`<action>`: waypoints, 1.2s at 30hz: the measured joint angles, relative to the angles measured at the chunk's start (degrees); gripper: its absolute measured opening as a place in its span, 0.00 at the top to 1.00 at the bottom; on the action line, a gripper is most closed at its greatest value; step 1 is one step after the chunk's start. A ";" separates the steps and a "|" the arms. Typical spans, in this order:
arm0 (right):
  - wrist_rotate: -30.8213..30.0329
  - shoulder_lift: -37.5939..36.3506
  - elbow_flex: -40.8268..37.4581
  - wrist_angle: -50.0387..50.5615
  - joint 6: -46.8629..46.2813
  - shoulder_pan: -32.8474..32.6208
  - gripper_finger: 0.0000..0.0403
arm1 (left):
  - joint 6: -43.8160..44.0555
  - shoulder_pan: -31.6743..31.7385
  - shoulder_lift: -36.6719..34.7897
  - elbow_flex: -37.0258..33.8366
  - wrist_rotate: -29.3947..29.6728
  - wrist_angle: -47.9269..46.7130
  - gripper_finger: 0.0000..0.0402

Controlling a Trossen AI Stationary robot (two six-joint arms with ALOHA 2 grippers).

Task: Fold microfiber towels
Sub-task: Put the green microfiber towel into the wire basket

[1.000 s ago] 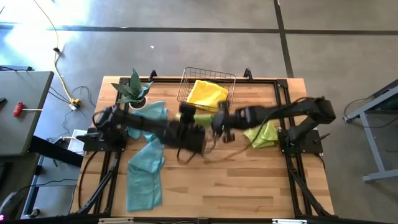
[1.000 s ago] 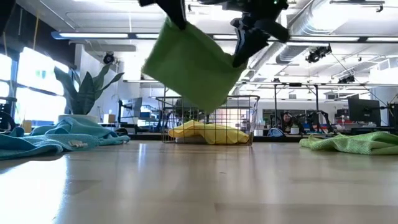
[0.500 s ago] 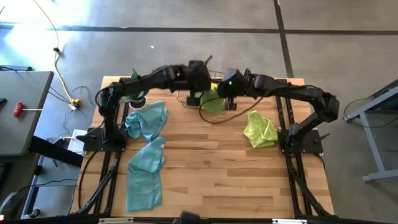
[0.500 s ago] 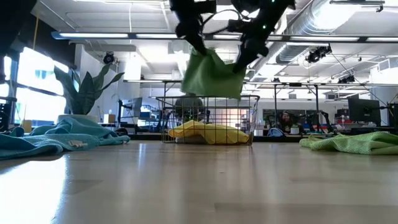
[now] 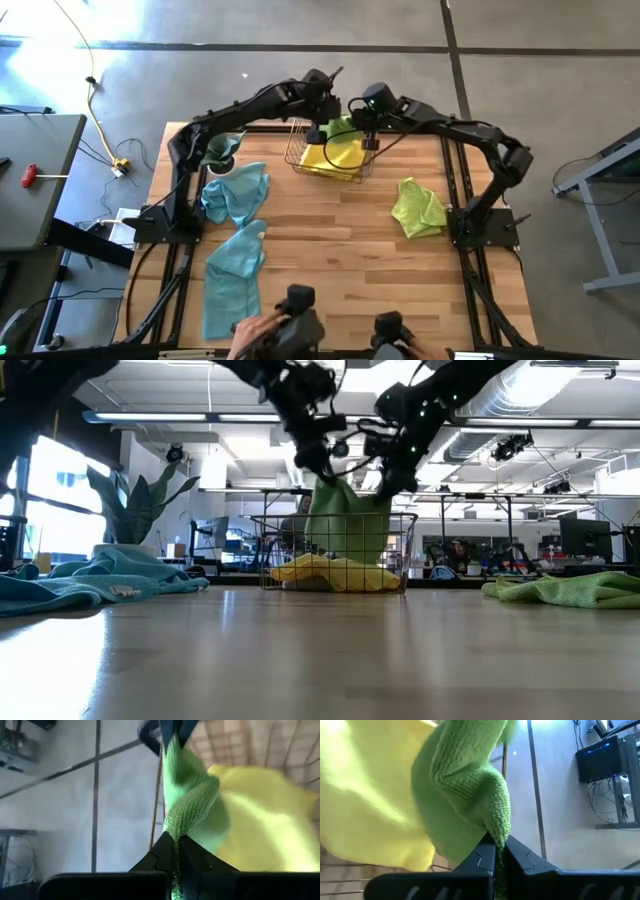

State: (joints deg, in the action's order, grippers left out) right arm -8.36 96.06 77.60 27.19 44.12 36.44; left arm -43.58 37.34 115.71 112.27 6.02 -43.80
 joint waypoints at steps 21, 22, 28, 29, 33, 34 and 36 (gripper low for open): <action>-4.13 1.98 0.00 -1.87 3.36 -0.58 1.00 | -2.93 2.58 4.30 0.07 2.52 -3.39 1.00; -2.86 1.98 0.00 -0.83 2.38 -0.71 1.00 | -2.12 2.62 4.31 0.07 0.50 -4.74 1.00; 3.09 2.15 0.00 3.98 -1.28 -1.19 1.00 | 0.97 2.15 5.09 0.07 -3.49 -6.37 1.00; 4.23 2.15 0.00 4.96 -1.90 -1.22 1.00 | 1.67 1.99 5.14 0.09 -4.06 -6.98 1.00; 8.19 2.15 0.00 7.97 -2.16 -1.29 1.00 | 2.45 1.46 5.41 0.07 -4.56 -11.56 0.98; 8.90 2.15 0.00 8.47 -2.18 -1.35 0.99 | 2.55 1.27 5.40 0.07 -4.82 -12.56 0.97; 9.72 2.15 0.00 8.74 -2.37 -1.39 0.96 | 3.33 0.68 5.39 0.07 -5.56 -14.07 0.93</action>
State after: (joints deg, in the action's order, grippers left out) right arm 1.36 98.21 77.60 35.92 41.75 35.05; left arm -40.24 38.03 121.10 112.33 0.46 -57.88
